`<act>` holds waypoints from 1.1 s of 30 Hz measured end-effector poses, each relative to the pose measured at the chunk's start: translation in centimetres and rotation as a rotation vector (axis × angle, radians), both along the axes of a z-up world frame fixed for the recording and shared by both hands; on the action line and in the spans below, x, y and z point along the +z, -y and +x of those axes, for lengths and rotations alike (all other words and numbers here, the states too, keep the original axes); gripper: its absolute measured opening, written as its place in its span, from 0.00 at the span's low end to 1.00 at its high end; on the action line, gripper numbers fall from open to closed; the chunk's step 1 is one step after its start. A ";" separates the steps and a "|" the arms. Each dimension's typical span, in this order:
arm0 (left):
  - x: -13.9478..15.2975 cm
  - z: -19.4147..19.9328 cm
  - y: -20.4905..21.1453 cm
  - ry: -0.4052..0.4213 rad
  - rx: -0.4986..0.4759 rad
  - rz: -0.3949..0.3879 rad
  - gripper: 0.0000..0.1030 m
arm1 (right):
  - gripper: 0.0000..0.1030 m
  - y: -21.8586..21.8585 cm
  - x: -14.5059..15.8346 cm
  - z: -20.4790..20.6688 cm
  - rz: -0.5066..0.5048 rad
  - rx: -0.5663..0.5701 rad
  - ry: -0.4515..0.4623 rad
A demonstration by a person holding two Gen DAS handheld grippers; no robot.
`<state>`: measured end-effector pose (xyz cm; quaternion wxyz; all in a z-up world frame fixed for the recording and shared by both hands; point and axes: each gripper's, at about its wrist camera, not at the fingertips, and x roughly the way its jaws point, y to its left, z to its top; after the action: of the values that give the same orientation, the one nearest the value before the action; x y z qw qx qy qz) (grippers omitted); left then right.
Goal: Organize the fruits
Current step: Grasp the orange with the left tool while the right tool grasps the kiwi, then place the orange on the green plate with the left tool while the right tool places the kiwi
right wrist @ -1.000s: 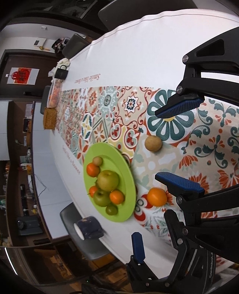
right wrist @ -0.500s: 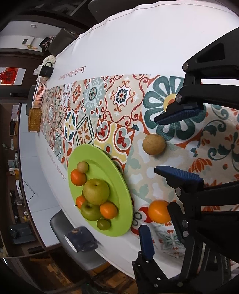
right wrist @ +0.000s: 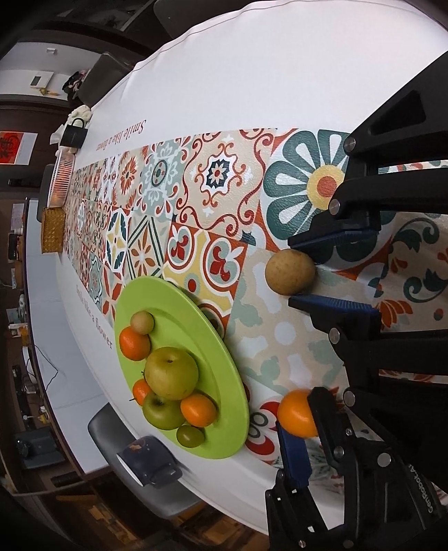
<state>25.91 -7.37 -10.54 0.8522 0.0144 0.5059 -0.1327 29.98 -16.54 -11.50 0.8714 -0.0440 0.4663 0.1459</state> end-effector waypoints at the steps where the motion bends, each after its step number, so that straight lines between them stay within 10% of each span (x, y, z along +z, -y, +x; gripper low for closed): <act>1: 0.1 0.0 0.0 0.000 0.003 -0.004 0.31 | 0.27 0.0 0.0 -0.1 0.005 -0.002 -0.001; 33: 7.8 -5.8 -4.8 0.194 0.070 -0.036 0.31 | 0.27 -3.3 8.5 -6.6 0.077 0.071 0.192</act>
<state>20.14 -2.54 -2.79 0.9014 -0.0058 0.4187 -0.1098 23.37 -13.23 -3.02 0.9073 -0.0405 0.3731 0.1896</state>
